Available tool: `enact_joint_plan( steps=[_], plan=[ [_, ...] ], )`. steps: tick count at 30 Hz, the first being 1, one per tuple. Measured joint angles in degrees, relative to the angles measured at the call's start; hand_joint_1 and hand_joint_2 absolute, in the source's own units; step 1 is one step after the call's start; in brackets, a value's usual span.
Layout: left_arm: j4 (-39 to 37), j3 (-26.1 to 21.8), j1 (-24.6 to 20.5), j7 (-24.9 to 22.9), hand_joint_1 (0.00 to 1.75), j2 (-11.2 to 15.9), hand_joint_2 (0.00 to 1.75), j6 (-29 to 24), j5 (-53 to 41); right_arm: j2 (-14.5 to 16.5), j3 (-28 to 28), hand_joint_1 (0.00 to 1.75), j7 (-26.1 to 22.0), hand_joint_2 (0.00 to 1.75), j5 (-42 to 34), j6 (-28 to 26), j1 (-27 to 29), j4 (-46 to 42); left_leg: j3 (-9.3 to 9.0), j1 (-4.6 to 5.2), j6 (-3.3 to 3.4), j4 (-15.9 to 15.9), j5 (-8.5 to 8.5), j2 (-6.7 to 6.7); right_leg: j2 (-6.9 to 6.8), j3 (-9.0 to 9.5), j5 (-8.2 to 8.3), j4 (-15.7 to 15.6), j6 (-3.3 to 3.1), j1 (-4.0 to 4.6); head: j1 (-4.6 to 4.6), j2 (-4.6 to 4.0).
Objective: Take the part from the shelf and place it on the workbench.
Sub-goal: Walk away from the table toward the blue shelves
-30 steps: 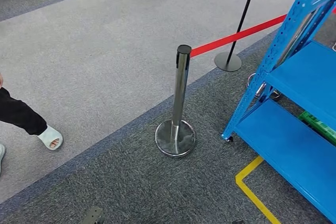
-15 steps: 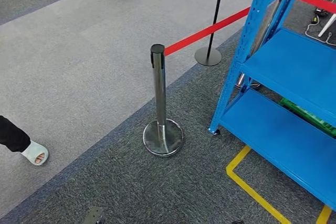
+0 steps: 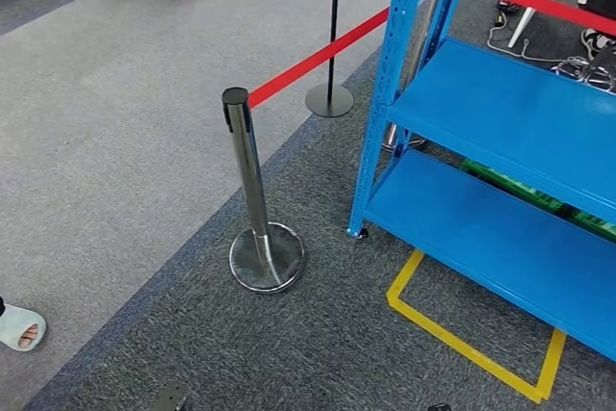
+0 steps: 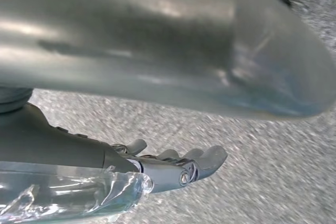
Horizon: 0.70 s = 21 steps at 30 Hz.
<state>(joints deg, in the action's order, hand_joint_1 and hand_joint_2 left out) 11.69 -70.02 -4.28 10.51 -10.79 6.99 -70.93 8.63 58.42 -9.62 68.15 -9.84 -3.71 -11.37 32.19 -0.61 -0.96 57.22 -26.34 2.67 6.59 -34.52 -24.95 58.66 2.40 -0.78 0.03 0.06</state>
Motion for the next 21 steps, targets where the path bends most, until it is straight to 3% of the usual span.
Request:
enact_joint_plan(
  steps=[1, 3, 5, 7, 8, 11, 14, 16, 18, 20, 21],
  plan=[
    [0.0, 0.0, 0.0, 0.0, 0.0, 0.0, 0.0, 0.1, -0.3, 0.0, 0.0, 0.0, 0.2, 0.0, 0.0, 0.0, 0.2, 0.0, -0.05, -0.03, 0.38, -0.2, 0.14, -0.45, -0.27, -0.14, -0.1, 0.1, 0.31, -0.02, 0.03, 0.0],
    [0.0, 0.1, 0.0, -0.1, 0.0, 0.1, 0.0, 0.3, -1.1, 0.0, 0.0, 0.0, 0.4, 0.0, 0.0, 0.0, 0.2, 0.0, -0.14, -0.16, 1.11, -0.5, 0.38, -1.51, -2.55, -1.48, -2.02, 2.8, 0.79, 0.13, 0.39, 0.01],
    [0.0, 0.3, 0.3, -0.5, 0.0, 0.1, 0.0, 0.6, -1.5, 0.1, 0.0, 0.0, 0.5, 0.0, 0.2, 0.1, -0.1, 0.0, -0.18, 0.03, 1.53, -0.5, 0.31, -2.77, -5.28, -4.85, -6.03, 10.2, 1.02, 0.22, 0.69, 0.0],
    [0.0, 0.5, 0.5, -0.9, 0.0, 0.2, 0.0, 0.7, -1.6, 0.1, 0.0, 0.0, 0.6, 0.0, 0.3, 0.2, -0.1, 0.0, -0.24, 0.21, 1.65, -0.5, 0.2, -4.07, -6.07, -7.47, -8.21, 16.1, 1.16, 0.19, 0.68, -0.01],
    [0.0, 0.5, 0.5, -1.0, 0.0, 0.2, 0.0, 0.7, -1.6, 0.1, 0.0, 0.0, 0.6, 0.0, 0.4, 0.2, -0.1, 0.0, -0.32, 0.24, 1.64, -0.5, 0.13, -4.61, -6.19, -7.26, -7.62, 16.0, 1.18, 0.19, 0.68, -0.01],
    [0.0, 0.5, 0.4, -1.3, 0.0, 0.2, 0.0, 0.6, -1.4, 0.1, 0.1, 0.0, 0.7, 0.0, 0.6, 0.1, 0.1, 0.0, -0.6, 0.23, 1.51, -0.5, -0.06, -5.52, -6.49, -4.38, -4.42, 10.9, 1.11, 0.19, 0.69, -0.01],
    [0.0, 0.5, 0.4, -1.3, 0.0, 0.1, 0.0, 0.5, -1.4, 0.1, 0.1, 0.0, 0.7, 0.0, 0.6, 0.1, 0.1, 0.0, -0.65, 0.23, 1.48, -0.5, -0.09, -5.63, -6.6, -3.84, -3.96, 10.0, 1.09, 0.19, 0.69, -0.01],
    [0.0, 0.5, 0.4, -1.4, 0.0, 0.1, 0.0, 0.4, -1.4, 0.1, 0.1, 0.0, 0.7, 0.0, 0.6, -0.1, 0.0, 0.0, -0.91, 0.22, 1.28, -0.5, -0.25, -5.98, -7.59, -1.67, -2.49, 6.1, 1.03, 0.21, 0.7, -0.01],
    [0.0, 0.5, 0.3, -1.1, 0.0, -0.1, 0.0, 0.3, -1.4, 0.2, 0.1, 0.0, 0.8, 0.0, 1.1, -0.5, -0.1, 0.0, -1.5, 0.37, 0.13, -0.5, -0.66, -6.97, -8.07, 0.83, -0.99, 1.3, -0.13, 0.3, 0.64, 0.0],
    [0.0, 0.5, 0.2, -0.7, 0.0, -0.2, 0.0, 0.5, -1.5, 0.3, 0.0, 0.0, 0.8, 0.0, 1.8, -1.0, -0.2, 0.0, -0.91, 0.45, -1.12, 1.7, -2.57, -6.11, -7.1, 1.38, -0.62, 0.0, -1.54, 0.25, 0.38, 0.0],
    [0.0, 0.6, 0.2, -0.8, 0.0, -0.2, 0.0, 0.6, -1.6, 0.3, 0.0, 0.0, 0.8, 0.0, 2.0, -1.0, -0.3, 0.0, 0.41, 0.36, -1.35, 4.6, -4.28, -4.95, -6.56, 1.35, -0.51, -0.1, -1.81, 0.14, 0.22, 0.01]
  ],
)
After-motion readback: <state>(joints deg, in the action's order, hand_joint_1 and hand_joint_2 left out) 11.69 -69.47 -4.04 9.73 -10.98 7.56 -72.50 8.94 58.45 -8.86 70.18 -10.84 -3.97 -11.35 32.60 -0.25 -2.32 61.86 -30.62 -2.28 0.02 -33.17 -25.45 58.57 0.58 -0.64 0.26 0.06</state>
